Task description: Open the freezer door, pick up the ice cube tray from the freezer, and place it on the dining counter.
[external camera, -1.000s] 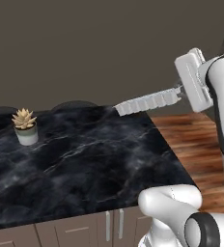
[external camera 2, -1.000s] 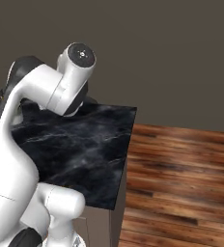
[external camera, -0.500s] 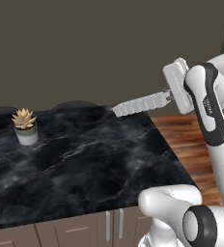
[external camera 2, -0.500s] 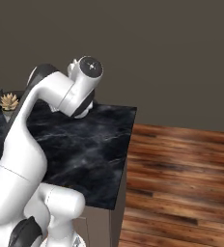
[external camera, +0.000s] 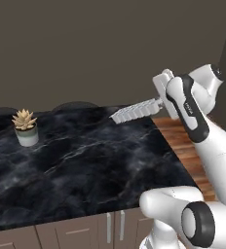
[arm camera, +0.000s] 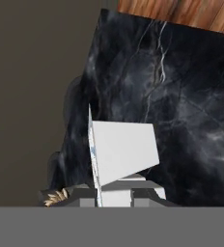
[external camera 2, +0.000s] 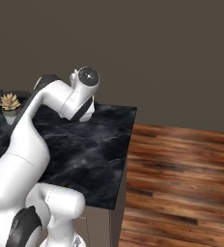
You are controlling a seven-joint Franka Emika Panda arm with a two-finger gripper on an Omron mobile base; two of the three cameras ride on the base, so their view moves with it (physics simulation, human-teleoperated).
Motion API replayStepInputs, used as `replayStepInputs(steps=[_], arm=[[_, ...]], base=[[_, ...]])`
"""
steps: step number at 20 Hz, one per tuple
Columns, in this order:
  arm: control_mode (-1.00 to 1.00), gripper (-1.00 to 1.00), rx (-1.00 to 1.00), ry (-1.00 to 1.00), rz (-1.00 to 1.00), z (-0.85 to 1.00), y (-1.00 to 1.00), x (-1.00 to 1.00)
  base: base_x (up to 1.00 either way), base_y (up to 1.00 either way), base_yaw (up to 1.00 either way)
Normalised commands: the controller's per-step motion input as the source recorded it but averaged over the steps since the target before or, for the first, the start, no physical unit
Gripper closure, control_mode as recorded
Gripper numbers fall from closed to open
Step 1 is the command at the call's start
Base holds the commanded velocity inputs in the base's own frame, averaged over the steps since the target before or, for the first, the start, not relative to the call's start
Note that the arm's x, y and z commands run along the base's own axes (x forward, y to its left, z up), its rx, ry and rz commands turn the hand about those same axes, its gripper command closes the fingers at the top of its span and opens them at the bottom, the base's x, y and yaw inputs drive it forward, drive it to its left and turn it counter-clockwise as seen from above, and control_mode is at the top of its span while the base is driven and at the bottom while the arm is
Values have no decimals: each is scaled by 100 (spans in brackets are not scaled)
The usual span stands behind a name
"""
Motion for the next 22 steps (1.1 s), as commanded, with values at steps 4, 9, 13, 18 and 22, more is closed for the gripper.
replayStepInputs(steps=[4, 9, 13, 18, 22], arm=[[-100, 100, -4, 0, -2, -22, 38, 51], [-100, 100, 0, 0, -2, -12, 56, 50], [-100, 100, 0, 5, -2, -1, 56, 47], [-100, 100, 0, 12, 0, -1, 31, 36], [-100, 100, 0, 17, 0, -1, 8, 18]], base=[[0, 0, 0], [0, 0, 0], [0, 0, 0], [0, 0, 0], [0, 0, 0]])
